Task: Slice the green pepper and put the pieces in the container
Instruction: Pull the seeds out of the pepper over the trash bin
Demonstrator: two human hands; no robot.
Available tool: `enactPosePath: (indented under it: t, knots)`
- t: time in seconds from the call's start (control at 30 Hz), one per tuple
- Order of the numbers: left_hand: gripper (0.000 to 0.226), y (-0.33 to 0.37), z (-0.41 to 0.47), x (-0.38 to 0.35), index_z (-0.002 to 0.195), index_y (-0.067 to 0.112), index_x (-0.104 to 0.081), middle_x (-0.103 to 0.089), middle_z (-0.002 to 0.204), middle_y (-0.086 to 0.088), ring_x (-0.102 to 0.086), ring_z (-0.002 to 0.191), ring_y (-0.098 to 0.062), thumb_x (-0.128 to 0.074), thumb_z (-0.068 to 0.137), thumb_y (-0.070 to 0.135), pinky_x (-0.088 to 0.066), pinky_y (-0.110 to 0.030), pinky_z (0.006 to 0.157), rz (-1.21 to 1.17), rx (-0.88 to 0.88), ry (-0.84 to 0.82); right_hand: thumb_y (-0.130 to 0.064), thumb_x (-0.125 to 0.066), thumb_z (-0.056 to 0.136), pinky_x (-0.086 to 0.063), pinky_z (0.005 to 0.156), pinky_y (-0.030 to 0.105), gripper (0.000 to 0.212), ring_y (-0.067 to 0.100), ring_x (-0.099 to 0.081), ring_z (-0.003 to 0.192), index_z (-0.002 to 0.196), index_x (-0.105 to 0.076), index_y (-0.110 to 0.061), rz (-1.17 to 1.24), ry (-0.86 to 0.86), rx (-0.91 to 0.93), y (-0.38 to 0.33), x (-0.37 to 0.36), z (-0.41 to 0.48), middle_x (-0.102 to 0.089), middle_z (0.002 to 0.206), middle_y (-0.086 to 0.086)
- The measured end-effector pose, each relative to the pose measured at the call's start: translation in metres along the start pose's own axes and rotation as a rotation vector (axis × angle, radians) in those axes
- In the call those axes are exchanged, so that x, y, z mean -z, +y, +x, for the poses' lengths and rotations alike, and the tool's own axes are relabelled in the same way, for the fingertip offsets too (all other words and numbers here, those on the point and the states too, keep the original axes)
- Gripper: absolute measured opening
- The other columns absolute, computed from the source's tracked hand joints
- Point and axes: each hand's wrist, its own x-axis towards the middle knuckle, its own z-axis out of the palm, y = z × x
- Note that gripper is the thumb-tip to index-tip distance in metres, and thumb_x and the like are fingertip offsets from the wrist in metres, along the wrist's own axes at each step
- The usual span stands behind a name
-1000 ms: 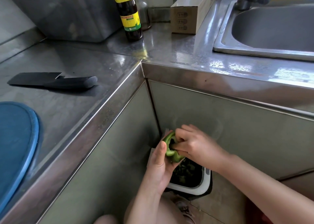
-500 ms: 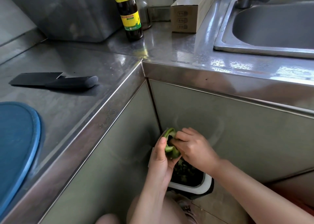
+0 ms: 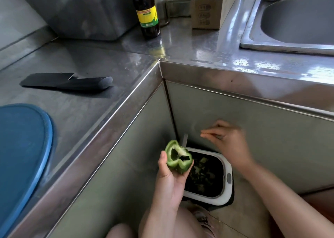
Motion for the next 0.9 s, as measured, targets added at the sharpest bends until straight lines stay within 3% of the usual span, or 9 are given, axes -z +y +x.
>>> enactPosePath:
  t: [0.07,0.2,0.27,0.4,0.53,0.63,0.8,0.9]
  knots:
    - [0.100,0.001,0.002,-0.002,0.109,0.008,-0.063,-0.071,0.103,-0.014,-0.069,0.092,-0.024,-0.093,0.024,0.048,-0.057,-0.041,0.080,-0.036,-0.009,-0.013,-0.010,-0.077,0.071,-0.038,0.064,0.003,0.013,-0.007,-0.056,0.067,0.084,-0.077,-0.012,0.030,-0.095,0.006,-0.004,0.001,0.000,-0.057,0.077,-0.018]
    - [0.094,-0.001,-0.002,-0.005,0.111,0.007,-0.063,-0.069,0.108,-0.014,-0.069,0.094,-0.023,-0.093,0.029,0.043,-0.051,-0.043,0.090,-0.083,-0.005,-0.103,0.000,-0.068,0.080,-0.045,0.072,0.010,0.028,0.004,-0.065,0.081,0.100,-0.075,-0.019,-0.111,-0.299,0.096,-0.006,0.009,0.003,-0.072,0.088,-0.007]
    - [0.098,-0.001,-0.005,-0.006,0.119,0.008,-0.060,-0.067,0.113,-0.014,-0.067,0.098,-0.023,-0.093,0.032,0.041,-0.049,-0.042,0.093,-0.063,-0.007,-0.122,-0.007,-0.063,0.081,-0.046,0.075,0.015,0.026,0.012,-0.067,0.085,0.101,-0.074,-0.020,-0.168,-0.298,0.159,-0.009,0.012,0.004,-0.072,0.093,-0.003]
    - [0.104,0.002,-0.006,-0.006,0.127,0.008,-0.056,-0.062,0.120,-0.016,-0.062,0.105,-0.026,-0.093,0.036,0.041,-0.047,-0.042,0.096,-0.018,-0.010,-0.142,-0.012,-0.077,0.073,-0.043,0.072,0.025,0.011,0.015,-0.054,0.083,0.080,-0.074,-0.021,-0.158,-0.204,0.264,-0.022,0.017,0.008,-0.060,0.091,-0.002]
    - [0.097,0.002,-0.010,-0.006,0.126,0.005,-0.056,-0.060,0.125,-0.020,-0.061,0.110,-0.029,-0.090,0.045,0.046,-0.046,-0.042,0.098,0.049,0.023,-0.238,-0.001,-0.066,0.076,-0.046,0.064,0.032,0.028,0.017,-0.045,0.088,0.093,-0.069,-0.022,-0.236,-0.395,0.417,-0.039,0.019,0.004,-0.049,0.096,0.000]
    - [0.089,0.003,-0.011,-0.006,0.124,0.006,-0.058,-0.057,0.129,-0.019,-0.055,0.120,-0.031,-0.085,0.053,0.051,-0.041,-0.043,0.103,0.121,0.029,-0.307,0.002,-0.059,0.071,-0.048,0.073,0.031,0.048,0.024,-0.045,0.098,0.109,-0.068,-0.025,-0.338,-0.509,0.487,-0.044,0.016,-0.003,-0.049,0.105,0.004]
    - [0.093,0.005,-0.011,-0.009,0.122,0.008,-0.059,-0.059,0.128,-0.018,-0.057,0.119,-0.030,-0.081,0.050,0.061,-0.049,-0.041,0.096,0.224,0.063,-0.296,-0.007,-0.060,0.070,-0.044,0.080,0.034,0.055,0.024,-0.041,0.102,0.119,-0.062,-0.032,-0.405,-0.596,0.490,-0.038,0.010,-0.007,-0.044,0.107,0.002]
    - [0.098,0.005,-0.012,-0.009,0.122,0.009,-0.058,-0.063,0.121,-0.016,-0.061,0.112,-0.028,-0.077,0.046,0.068,-0.056,-0.038,0.084,0.318,0.087,-0.250,-0.012,-0.062,0.071,-0.044,0.076,0.033,0.042,0.025,-0.044,0.098,0.108,-0.067,-0.030,-0.460,-0.629,0.558,-0.036,0.012,-0.007,-0.047,0.102,0.004]
